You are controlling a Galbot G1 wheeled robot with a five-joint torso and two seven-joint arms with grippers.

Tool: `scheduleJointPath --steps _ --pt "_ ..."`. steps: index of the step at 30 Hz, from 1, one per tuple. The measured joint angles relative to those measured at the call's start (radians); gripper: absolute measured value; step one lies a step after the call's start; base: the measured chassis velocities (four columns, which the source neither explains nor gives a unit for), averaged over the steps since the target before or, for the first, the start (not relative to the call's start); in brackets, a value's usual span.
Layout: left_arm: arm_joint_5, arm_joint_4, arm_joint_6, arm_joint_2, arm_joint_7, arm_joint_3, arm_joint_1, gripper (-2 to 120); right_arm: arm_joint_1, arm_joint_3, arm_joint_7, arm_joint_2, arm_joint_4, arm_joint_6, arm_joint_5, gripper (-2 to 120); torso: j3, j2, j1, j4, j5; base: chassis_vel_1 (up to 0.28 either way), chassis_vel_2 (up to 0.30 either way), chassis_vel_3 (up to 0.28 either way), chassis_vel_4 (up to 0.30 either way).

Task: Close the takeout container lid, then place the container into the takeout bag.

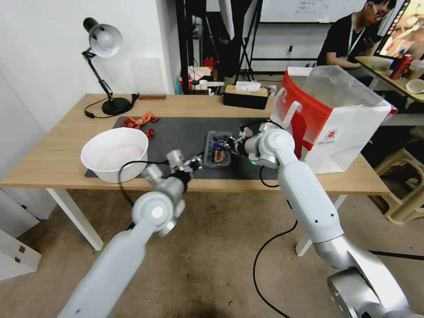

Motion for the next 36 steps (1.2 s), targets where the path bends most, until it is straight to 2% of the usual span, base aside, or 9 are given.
scheduleJointPath --steps 4,6,8,12,15,19,22,27,36 --pt "0.102 -0.059 -0.028 0.060 0.045 -0.047 0.093 10 -0.007 0.007 -0.005 -0.001 0.005 0.000 0.002 0 0.000 0.000 0.000 0.0003 0.0000 0.000 0.000 0.000 0.000" --pt "0.216 -0.100 -0.052 0.094 0.064 -0.069 0.162 22 -0.026 0.024 -0.008 -0.014 0.026 0.000 0.005 0 0.000 0.000 0.000 0.0009 0.0002 0.000 0.000 0.000 0.000" --pt "0.238 -0.103 -0.059 0.099 0.067 -0.070 0.169 23 -0.032 0.029 -0.008 -0.020 0.033 0.000 0.006 0 0.000 0.000 0.000 0.0006 -0.0001 0.000 0.000 0.000 0.000" --pt "0.309 -0.129 -0.073 0.124 0.085 -0.113 0.216 40 -0.059 0.048 -0.012 -0.047 0.062 0.000 0.013 0 0.000 0.000 0.000 -0.0008 0.0002 0.000 0.000 0.000 0.000" --pt "0.476 -0.136 -0.158 0.169 0.149 -0.191 0.340 57 -0.067 0.053 -0.041 -0.049 0.067 0.001 0.014 0 0.000 0.000 0.000 0.0005 0.0001 0.000 0.000 0.000 0.000" --pt "0.584 -0.134 -0.208 0.182 0.191 -0.238 0.405 66 -0.070 0.056 -0.056 -0.049 0.067 0.001 0.013 0 0.000 0.000 0.000 0.0001 0.0001 0.000 0.000 0.000 0.000" --pt "0.683 -0.129 -0.238 0.185 0.210 -0.273 0.468 80 -0.076 0.065 -0.070 -0.052 0.069 0.000 0.014 0 0.000 0.000 0.000 0.0004 0.0000 0.000 0.000 0.000 0.000" --pt "0.761 -0.127 -0.249 0.178 0.214 -0.287 0.538 97 -0.092 0.080 -0.091 -0.062 0.083 0.000 0.016 0 0.000 0.000 0.000 -0.0002 0.0001 0.000 0.000 0.000 0.000" --pt "0.798 -0.131 -0.268 0.145 0.214 -0.302 0.641 100 -0.095 0.087 -0.128 -0.072 0.098 0.000 0.019 0 0.000 0.000 0.000 0.0001 0.0001 0.000 0.000 0.000 0.000"
